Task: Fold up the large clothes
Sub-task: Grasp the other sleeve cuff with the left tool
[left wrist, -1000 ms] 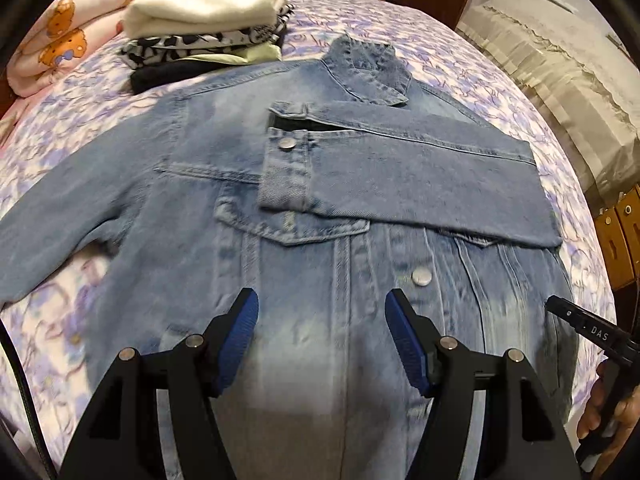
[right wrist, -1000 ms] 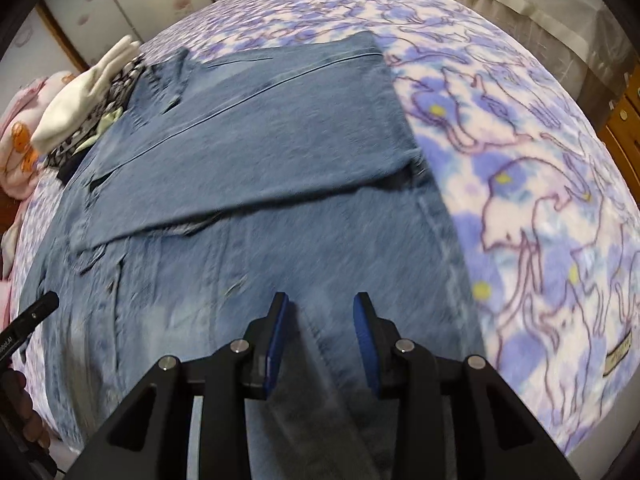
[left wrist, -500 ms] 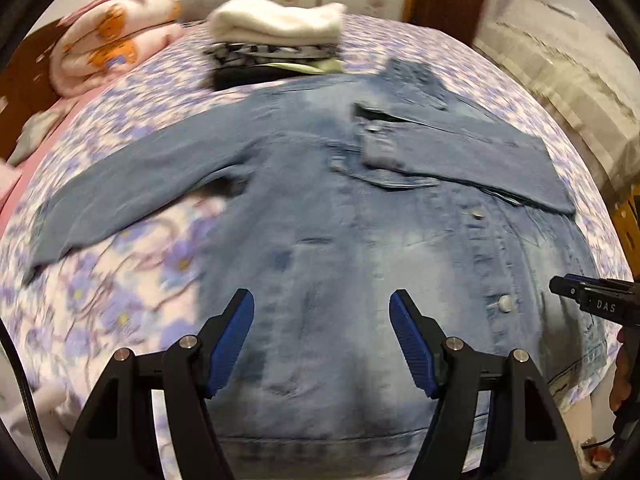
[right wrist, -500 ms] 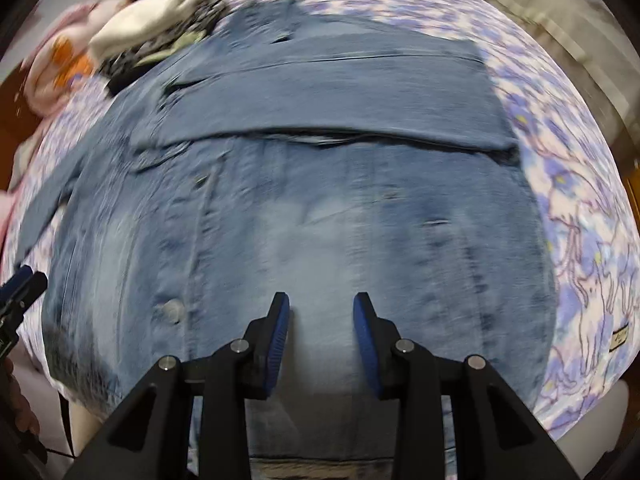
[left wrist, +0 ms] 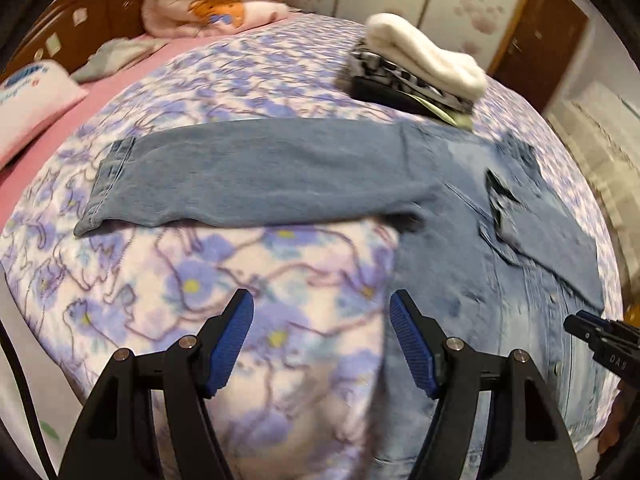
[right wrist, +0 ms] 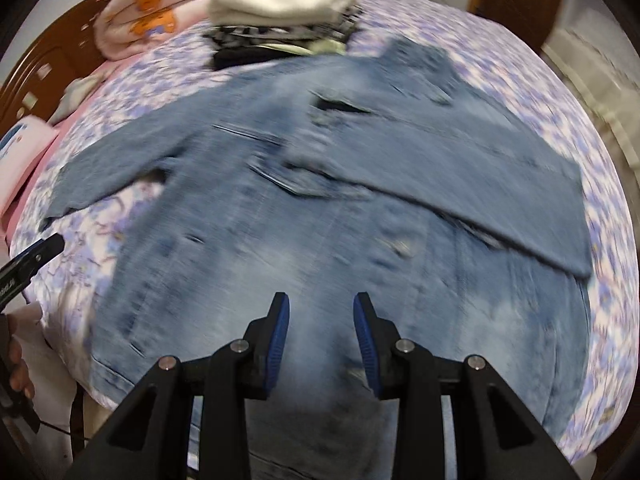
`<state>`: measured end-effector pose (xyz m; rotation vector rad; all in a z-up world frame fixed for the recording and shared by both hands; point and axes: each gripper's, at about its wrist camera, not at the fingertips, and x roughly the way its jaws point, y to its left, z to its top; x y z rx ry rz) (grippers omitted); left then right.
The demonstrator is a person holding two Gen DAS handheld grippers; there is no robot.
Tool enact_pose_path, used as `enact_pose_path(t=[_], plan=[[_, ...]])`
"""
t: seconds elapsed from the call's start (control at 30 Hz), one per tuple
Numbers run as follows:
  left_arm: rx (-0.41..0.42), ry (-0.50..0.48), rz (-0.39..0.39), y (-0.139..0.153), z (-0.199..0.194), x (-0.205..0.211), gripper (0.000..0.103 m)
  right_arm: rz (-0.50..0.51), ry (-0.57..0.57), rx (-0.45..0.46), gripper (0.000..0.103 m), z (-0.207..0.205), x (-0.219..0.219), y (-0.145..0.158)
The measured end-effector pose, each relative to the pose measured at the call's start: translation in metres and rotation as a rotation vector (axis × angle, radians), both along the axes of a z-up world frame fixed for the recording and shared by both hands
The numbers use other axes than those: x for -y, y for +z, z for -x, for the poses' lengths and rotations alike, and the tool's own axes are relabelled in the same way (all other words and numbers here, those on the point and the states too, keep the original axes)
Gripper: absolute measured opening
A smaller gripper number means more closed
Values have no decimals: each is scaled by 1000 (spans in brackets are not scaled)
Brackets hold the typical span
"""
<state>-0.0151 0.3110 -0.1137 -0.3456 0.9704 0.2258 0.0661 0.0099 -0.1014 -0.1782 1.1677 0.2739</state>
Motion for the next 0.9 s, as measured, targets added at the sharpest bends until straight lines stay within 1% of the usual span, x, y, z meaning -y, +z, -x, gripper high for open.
enact_pose_path(t=[0.07, 0.17, 0.2, 0.3, 0.37, 0.43, 0.47, 0.53, 0.6, 0.67, 0.77, 0.8, 0.87, 0.9], plan=[[-3, 15, 42, -6, -5, -15, 69, -6, 30, 8, 33, -7, -21, 2], [3, 44, 139, -17, -13, -39, 70, -14, 67, 12, 33, -17, -46, 4], [8, 59, 178, -23, -15, -48, 70, -14, 75, 15, 33, -20, -52, 5], [8, 123, 263, -39, -22, -65, 70, -20, 113, 26, 33, -29, -76, 5], [7, 150, 304, -50, -27, -71, 71, -29, 137, 31, 33, -34, -90, 4], [3, 187, 323, -61, -33, -77, 71, -37, 150, 28, 33, -38, -100, 0], [4, 217, 331, -66, -36, -81, 71, -39, 154, 22, 33, -40, -104, -3], [24, 270, 373, -76, -39, -91, 71, -44, 160, 4, 33, -43, -107, -10], [72, 346, 432, -83, -41, -107, 71, -39, 160, -16, 33, -46, -110, -18], [113, 408, 465, -87, -44, -119, 71, -34, 156, -38, 33, -49, -109, -29], [158, 514, 482, -92, -49, -136, 71, -39, 146, -52, 33, -55, -106, -36], [177, 563, 484, -94, -51, -142, 70, -40, 144, -53, 33, -56, -105, -37], [193, 635, 474, -94, -56, -151, 66, -48, 130, -53, 33, -60, -99, -39], [183, 666, 451, -93, -61, -154, 47, -54, 122, -56, 33, -61, -95, -40]])
